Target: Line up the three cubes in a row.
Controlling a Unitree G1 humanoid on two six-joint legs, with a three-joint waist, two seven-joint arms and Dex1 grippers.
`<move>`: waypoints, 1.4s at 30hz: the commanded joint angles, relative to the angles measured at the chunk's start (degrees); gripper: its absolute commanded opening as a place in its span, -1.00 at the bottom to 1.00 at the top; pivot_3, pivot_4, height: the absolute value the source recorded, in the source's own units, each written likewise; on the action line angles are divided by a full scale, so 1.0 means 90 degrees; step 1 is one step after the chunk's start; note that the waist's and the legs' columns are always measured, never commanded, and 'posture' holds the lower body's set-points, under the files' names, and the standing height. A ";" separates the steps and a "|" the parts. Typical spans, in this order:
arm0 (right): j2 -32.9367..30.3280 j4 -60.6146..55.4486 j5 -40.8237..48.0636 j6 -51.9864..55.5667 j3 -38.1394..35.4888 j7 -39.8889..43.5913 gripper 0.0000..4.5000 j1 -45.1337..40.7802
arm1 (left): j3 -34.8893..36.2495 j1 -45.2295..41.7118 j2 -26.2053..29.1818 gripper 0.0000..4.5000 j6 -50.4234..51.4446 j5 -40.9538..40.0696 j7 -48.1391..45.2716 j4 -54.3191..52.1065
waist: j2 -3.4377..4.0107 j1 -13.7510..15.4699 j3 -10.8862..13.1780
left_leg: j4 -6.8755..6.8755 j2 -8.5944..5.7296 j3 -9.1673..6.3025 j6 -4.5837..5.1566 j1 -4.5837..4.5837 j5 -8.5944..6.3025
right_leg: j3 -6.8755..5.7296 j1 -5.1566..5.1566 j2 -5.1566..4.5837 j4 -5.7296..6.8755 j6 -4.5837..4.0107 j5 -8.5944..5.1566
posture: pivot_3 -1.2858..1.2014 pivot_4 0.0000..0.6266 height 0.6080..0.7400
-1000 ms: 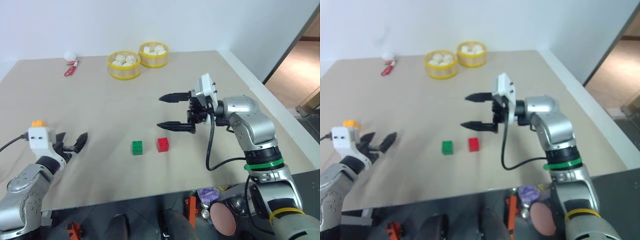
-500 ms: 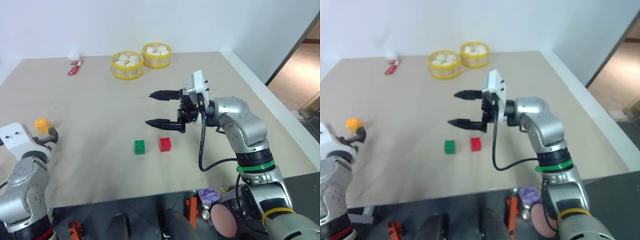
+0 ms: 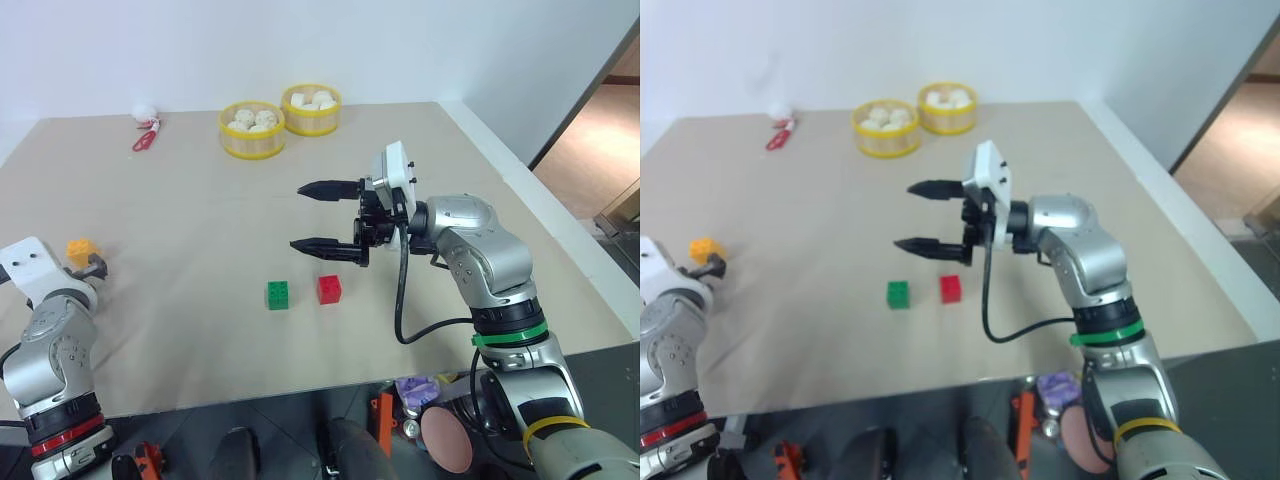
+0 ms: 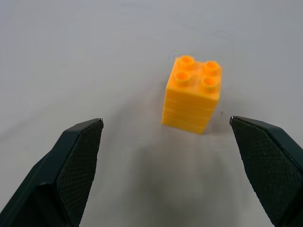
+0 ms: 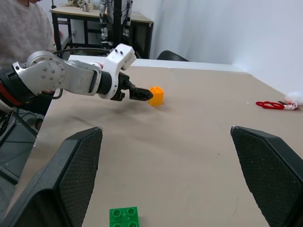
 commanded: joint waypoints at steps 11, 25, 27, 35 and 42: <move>-0.0084 -0.0187 -0.0045 -0.0192 -0.0051 -0.0046 1.00 -0.0059 | -0.0370 -0.0680 0.0491 0.98 -0.0907 0.0400 -0.0315 0.1330 | -0.0001 0.0002 0.0000 | -0.0003 0.0001 0.0002 -0.0001 -0.0002 -0.0001 | -0.0001 -0.0002 -0.0001 -0.0002 0.0000 0.0000 | 0.03 -0.52 1.00; -0.0117 -0.0061 -0.0117 -0.0264 -0.0078 -0.0036 1.00 -0.0088 | -0.0477 -0.0899 0.0564 0.20 -0.1153 0.0448 -0.0385 0.1912 | -0.0001 0.0003 0.0000 | -0.0004 0.0000 0.0002 -0.0003 -0.0006 -0.0002 | -0.0002 -0.0003 -0.0005 -0.0006 0.0002 0.0001 | 0.03 -0.52 1.00; -0.0122 -0.0049 -0.0119 -0.0271 -0.0077 -0.0030 1.00 -0.0090 | -0.0494 -0.0921 0.0570 -0.15 -0.1198 0.0460 -0.0400 0.1977 | -0.0001 0.0004 0.0000 | -0.0004 0.0000 0.0002 -0.0003 -0.0006 -0.0002 | -0.0002 -0.0003 -0.0005 -0.0006 0.0002 0.0001 | 0.03 -0.52 1.00; -0.0131 0.0027 -0.0154 -0.0315 -0.0060 -0.0010 1.00 -0.0130 | -0.0666 -0.1002 0.0651 -0.43 -0.1377 0.0549 -0.0536 0.2112 | -0.0001 0.0004 0.0000 | -0.0004 0.0000 0.0002 -0.0003 -0.0006 -0.0002 | -0.0003 -0.0003 -0.0005 -0.0007 0.0002 0.0001 | 0.03 -0.52 1.00; -0.0387 -0.0042 -0.0060 -0.0211 -0.0046 0.0331 1.00 -0.0109 | -0.1533 -0.0619 0.1031 -0.43 -0.2225 0.0037 -0.3067 0.0928 | -0.0003 0.0006 0.0001 | -0.0004 -0.0002 0.0003 -0.0005 -0.0014 -0.0003 | -0.0003 -0.0006 -0.0008 -0.0012 0.0002 0.0001 | 0.03 -0.52 1.00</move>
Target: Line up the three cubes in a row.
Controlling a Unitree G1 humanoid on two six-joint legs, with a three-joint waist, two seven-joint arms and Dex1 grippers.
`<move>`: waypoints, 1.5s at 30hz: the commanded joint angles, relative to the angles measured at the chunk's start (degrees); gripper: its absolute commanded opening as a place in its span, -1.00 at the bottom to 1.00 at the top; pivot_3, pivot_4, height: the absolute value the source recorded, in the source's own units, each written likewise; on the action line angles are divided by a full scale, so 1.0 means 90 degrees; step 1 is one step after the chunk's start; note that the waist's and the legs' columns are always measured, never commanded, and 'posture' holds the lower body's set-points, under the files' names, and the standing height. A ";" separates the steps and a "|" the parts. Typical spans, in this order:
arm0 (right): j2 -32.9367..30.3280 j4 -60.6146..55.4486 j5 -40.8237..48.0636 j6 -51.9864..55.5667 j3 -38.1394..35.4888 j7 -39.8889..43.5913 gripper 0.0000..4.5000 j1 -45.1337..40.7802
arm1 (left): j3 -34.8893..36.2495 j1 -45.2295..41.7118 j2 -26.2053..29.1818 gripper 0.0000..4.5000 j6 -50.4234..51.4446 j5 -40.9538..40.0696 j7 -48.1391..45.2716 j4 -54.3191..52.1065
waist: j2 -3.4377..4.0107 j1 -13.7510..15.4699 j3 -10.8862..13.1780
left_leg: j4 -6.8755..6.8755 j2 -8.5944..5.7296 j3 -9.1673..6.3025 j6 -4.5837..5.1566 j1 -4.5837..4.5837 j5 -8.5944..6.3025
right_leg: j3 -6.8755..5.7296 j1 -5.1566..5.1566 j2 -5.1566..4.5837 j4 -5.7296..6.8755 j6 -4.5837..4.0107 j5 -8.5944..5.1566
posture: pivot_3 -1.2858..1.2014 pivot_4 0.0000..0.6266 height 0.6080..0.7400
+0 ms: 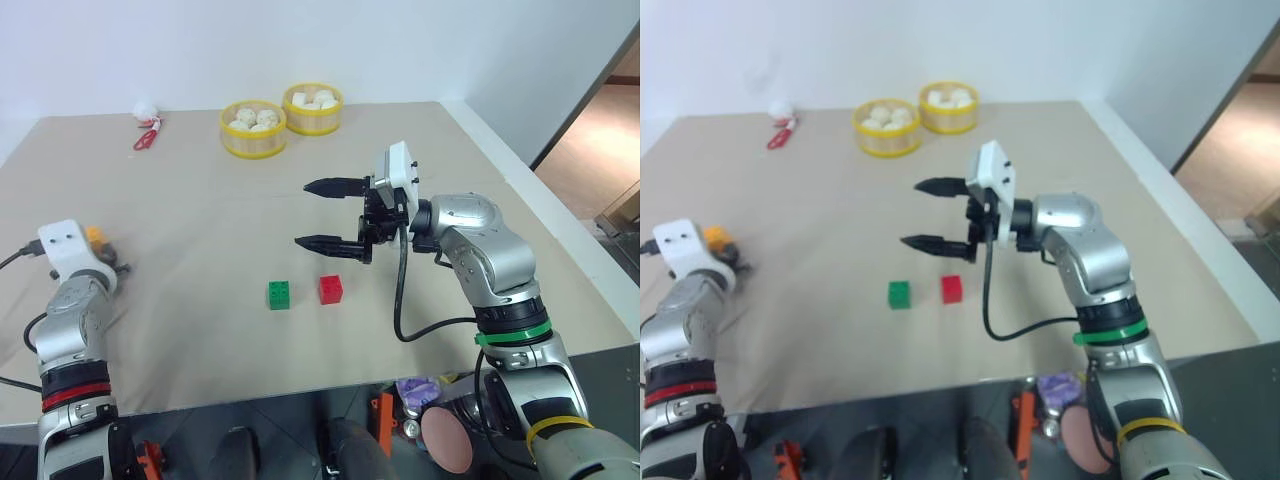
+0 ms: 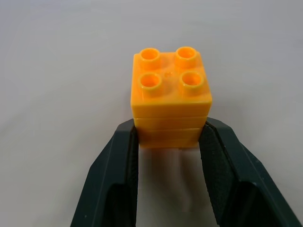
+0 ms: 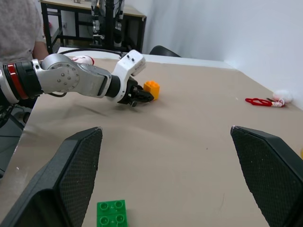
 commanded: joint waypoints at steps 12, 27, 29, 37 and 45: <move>-0.1284 -0.0933 0.0487 0.0173 -0.0095 0.1427 1.00 0.0551 | -0.1404 0.1718 0.2034 -0.43 -0.2202 -0.0779 -0.5917 -0.1388 | 0.0002 -0.0003 0.0003 | -0.0061 0.0002 0.0001 -0.0019 0.0012 -0.0012 | -0.0008 -0.0012 -0.0002 -0.0011 -0.0026 -0.0043 | 0.03 -0.52 1.00; -0.1371 -0.1275 0.0462 0.0259 -0.0146 0.1070 1.00 0.0783 | -0.2597 0.0923 0.2084 -0.43 -0.3317 -0.0337 -0.8255 0.0138 | 0.0004 0.0004 0.0004 | -0.0050 0.0002 0.0003 -0.0018 0.0008 -0.0011 | -0.0008 -0.0011 -0.0002 -0.0010 -0.0040 -0.0053 | 0.03 -0.52 1.00; -0.1380 -0.1301 0.0464 0.0271 -0.0141 0.1032 1.00 0.0792 | -0.2673 0.0665 0.2057 -0.43 -0.3446 -0.0267 -0.8405 0.0444 | 0.0003 0.0005 0.0003 | -0.0048 0.0001 0.0003 -0.0018 0.0008 -0.0011 | -0.0008 -0.0011 -0.0002 -0.0010 -0.0038 -0.0051 | 0.03 -0.52 1.00; -0.1438 -0.1420 0.0468 0.0312 -0.0169 0.0890 1.00 0.0907 | -0.2915 0.0100 0.1931 -0.43 -0.3603 -0.0216 -0.8892 0.0947 | 0.0004 -0.0002 0.0003 | -0.0048 0.0002 0.0002 -0.0017 0.0007 -0.0012 | -0.0006 -0.0011 0.0001 -0.0010 -0.0018 -0.0041 | 0.03 -0.52 1.00; -0.1452 -0.1419 0.0471 0.0302 -0.0173 0.0830 1.00 0.0911 | -0.2958 0.0150 0.1942 -0.43 -0.3620 -0.0235 -0.9072 0.0929 | 0.0003 -0.0001 0.0003 | -0.0043 0.0002 0.0002 -0.0017 0.0007 -0.0012 | -0.0005 -0.0010 0.0001 -0.0008 -0.0017 -0.0040 | 0.03 -0.52 1.00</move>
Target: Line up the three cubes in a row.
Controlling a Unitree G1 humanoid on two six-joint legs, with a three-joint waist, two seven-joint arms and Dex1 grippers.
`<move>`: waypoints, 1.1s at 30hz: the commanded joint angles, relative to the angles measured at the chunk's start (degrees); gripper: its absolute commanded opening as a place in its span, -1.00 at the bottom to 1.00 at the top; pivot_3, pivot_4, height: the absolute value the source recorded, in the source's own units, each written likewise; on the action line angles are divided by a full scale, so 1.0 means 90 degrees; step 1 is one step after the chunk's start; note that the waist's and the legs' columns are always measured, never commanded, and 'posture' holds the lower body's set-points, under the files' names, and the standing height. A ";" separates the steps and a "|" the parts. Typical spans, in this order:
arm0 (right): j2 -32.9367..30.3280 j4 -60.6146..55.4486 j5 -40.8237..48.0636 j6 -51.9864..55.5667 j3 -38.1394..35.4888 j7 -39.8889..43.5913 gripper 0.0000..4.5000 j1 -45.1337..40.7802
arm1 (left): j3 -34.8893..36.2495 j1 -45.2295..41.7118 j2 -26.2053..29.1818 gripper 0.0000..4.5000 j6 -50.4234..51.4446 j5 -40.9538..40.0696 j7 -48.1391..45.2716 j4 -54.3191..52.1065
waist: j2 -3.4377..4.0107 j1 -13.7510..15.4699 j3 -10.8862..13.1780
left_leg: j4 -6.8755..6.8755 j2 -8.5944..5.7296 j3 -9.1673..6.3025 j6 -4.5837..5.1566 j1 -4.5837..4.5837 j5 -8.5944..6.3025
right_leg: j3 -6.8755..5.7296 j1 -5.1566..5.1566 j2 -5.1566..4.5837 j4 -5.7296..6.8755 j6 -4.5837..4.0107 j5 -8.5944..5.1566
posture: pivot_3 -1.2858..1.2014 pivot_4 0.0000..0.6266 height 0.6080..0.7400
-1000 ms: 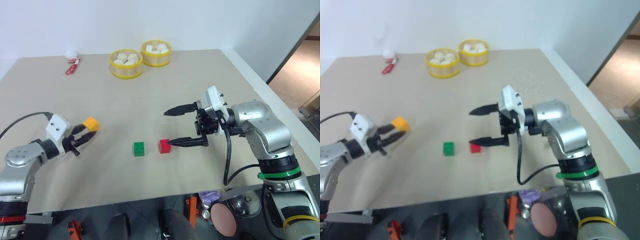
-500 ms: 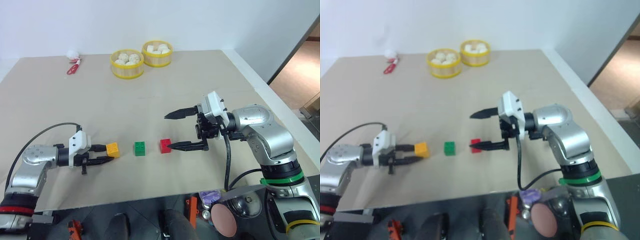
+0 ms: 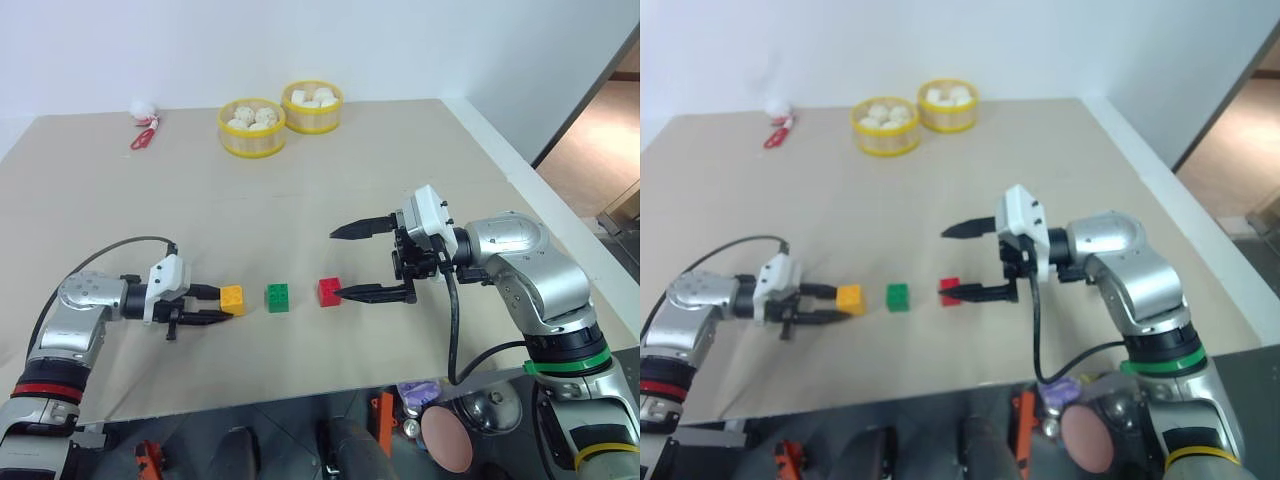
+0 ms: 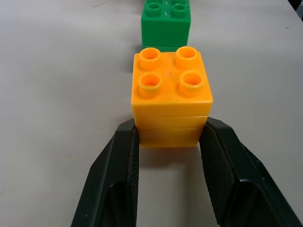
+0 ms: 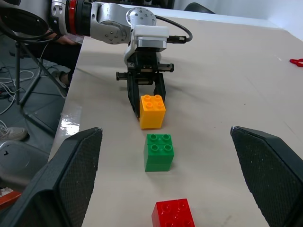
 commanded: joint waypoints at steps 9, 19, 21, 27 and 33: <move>-0.0043 -0.0179 0.0097 -0.0061 -0.0144 -0.0041 1.00 -0.0084 | 0.0062 -0.0079 0.0091 -0.43 -0.0312 0.0104 -0.0115 0.0236 | 0.0000 0.0000 0.0000 | 0.0003 0.0000 0.0000 0.0000 0.0000 0.0000 | 0.0000 0.0000 0.0000 0.0001 0.0000 0.0000 | 0.03 -0.52 1.00; -0.0071 -0.0180 0.0088 -0.0054 -0.0154 -0.0051 1.00 -0.0112 | 0.0066 -0.0263 0.0025 -0.43 -0.0666 0.0267 -0.0020 0.0791 | 0.0000 -0.0001 0.0000 | 0.0016 0.0003 0.0000 0.0001 0.0003 0.0001 | 0.0001 0.0001 0.0004 0.0015 0.0001 0.0002 | 0.03 -0.52 1.00; -0.0067 -0.0153 0.0075 -0.0062 -0.0149 -0.0052 1.00 -0.0131 | 0.0053 -0.0289 -0.0007 -0.43 -0.0676 0.0264 -0.0012 0.0807 | 0.0000 -0.0001 0.0000 | 0.0024 0.0003 -0.0001 0.0001 0.0004 0.0001 | 0.0001 0.0001 0.0004 0.0022 0.0001 0.0002 | 0.03 -0.52 1.00; -0.0072 -0.0129 0.0064 -0.0076 -0.0162 -0.0055 1.00 -0.0145 | 0.0022 -0.0260 -0.0046 -0.43 -0.0592 0.0204 -0.0056 0.0683 | 0.0000 0.0000 0.0000 | 0.0044 0.0003 0.0000 0.0002 0.0002 0.0001 | 0.0003 0.0005 0.0002 0.0025 -0.0002 0.0001 | 0.03 -0.52 1.00; -0.0058 -0.0092 0.0047 -0.0090 -0.0158 -0.0068 1.00 -0.0168 | -0.0002 -0.0227 0.0037 0.42 -0.0395 0.0208 -0.0149 0.0630 | 0.0000 0.0000 0.0000 | 0.0047 0.0003 0.0001 0.0002 0.0000 0.0001 | 0.0005 0.0005 0.0003 0.0026 -0.0002 0.0001 | 0.03 -0.52 1.00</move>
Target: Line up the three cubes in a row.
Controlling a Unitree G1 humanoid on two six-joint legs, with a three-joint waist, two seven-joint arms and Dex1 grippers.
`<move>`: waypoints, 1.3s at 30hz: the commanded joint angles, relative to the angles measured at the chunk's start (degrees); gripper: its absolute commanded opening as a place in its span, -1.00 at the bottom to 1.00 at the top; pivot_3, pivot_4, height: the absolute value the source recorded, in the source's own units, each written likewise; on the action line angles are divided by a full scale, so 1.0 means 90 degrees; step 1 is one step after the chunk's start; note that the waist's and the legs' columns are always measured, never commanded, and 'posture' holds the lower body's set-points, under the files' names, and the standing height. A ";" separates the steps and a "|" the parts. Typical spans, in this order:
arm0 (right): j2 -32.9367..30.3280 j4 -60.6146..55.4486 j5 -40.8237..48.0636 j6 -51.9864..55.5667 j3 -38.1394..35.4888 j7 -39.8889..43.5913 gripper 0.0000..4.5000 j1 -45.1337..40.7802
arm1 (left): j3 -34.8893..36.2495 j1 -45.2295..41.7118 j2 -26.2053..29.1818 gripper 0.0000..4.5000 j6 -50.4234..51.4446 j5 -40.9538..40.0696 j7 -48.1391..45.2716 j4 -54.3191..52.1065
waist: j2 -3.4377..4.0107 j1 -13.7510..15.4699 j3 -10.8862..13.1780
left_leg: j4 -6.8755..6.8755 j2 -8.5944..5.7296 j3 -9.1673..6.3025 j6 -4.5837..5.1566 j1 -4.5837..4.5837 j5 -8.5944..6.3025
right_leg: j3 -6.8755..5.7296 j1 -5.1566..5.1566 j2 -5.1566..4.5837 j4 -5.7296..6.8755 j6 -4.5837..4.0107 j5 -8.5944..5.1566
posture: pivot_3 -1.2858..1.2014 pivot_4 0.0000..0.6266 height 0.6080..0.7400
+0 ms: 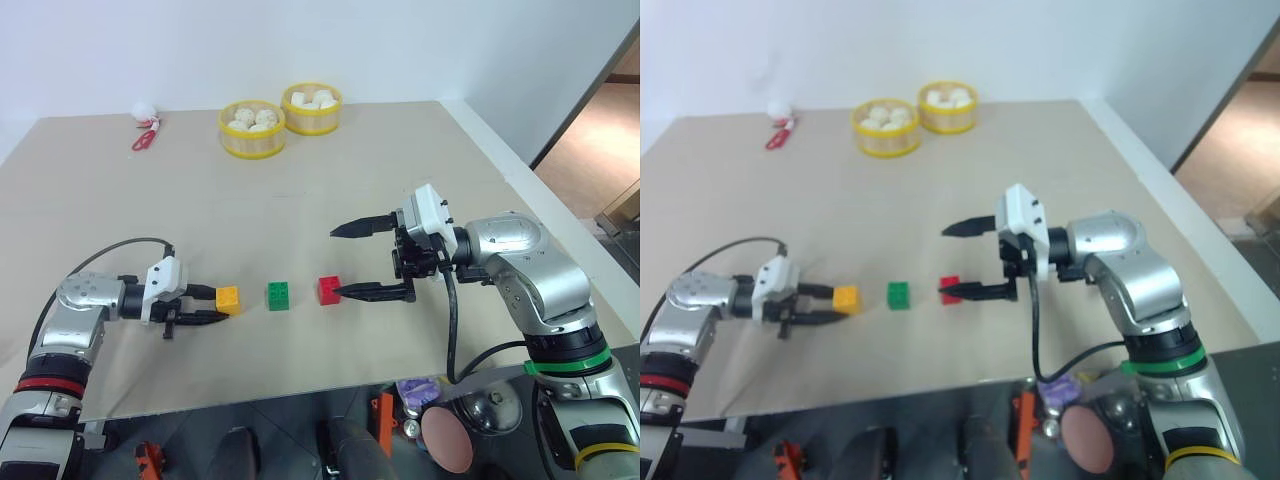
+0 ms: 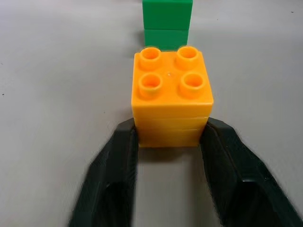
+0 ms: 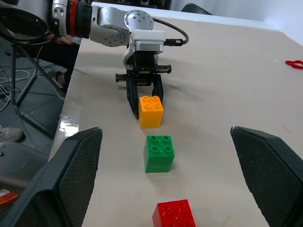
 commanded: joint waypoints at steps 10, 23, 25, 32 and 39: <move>-0.0018 0.0029 0.0067 -0.0114 -0.0155 0.0023 1.00 -0.0286 | 0.0317 0.0071 0.0249 0.99 0.0032 -0.0102 0.0134 -0.0163 | 0.0000 0.0001 0.0000 | 0.0001 0.0000 0.0001 0.0000 0.0000 0.0000 | 0.0001 -0.0001 -0.0001 0.0000 0.0000 0.0000 | 0.03 -0.52 1.00; -0.0331 0.0982 -0.0239 -0.0482 -0.0342 0.0173 1.00 -0.0385 | 0.2226 0.1558 0.1234 0.99 0.1796 -0.1406 0.0985 -0.1624 | 0.0003 -0.0015 0.0002 | -0.0004 0.0007 0.0009 0.0001 -0.0001 -0.0002 | -0.0001 -0.0007 -0.0009 -0.0001 -0.0023 -0.0015 | 0.03 -0.52 1.00; -0.0330 0.1294 -0.0349 -0.0621 -0.0419 0.0050 1.00 -0.0435 | 0.2621 0.1710 0.1127 0.99 0.2371 -0.1654 0.1638 -0.2014 | 0.0002 0.0002 0.0002 | -0.0003 0.0005 0.0008 0.0001 -0.0002 -0.0002 | -0.0005 -0.0007 -0.0013 -0.0001 -0.0024 -0.0016 | 0.03 -0.52 1.00; 0.0162 0.2278 -0.1075 -0.0995 -0.0836 -0.1823 1.00 -0.0417 | 0.3225 0.1955 0.0209 0.99 0.3621 -0.1492 0.4653 -0.3188 | 0.0002 -0.0002 0.0001 | 0.0000 0.0003 0.0016 0.0004 0.0003 0.0000 | -0.0013 0.0005 -0.0024 -0.0002 -0.0015 -0.0010 | 0.03 -0.52 1.00; 0.1087 0.1818 -0.1252 -0.0470 -0.1399 -0.3925 1.00 0.0541 | 0.3559 0.2274 -0.1736 0.99 0.4775 -0.2165 0.7347 -0.4946 | -0.0015 0.0003 -0.0009 | -0.0004 0.0003 0.0012 -0.0005 -0.0011 -0.0005 | -0.0001 0.0000 -0.0021 -0.0003 0.0031 0.0004 | 0.03 -0.52 1.00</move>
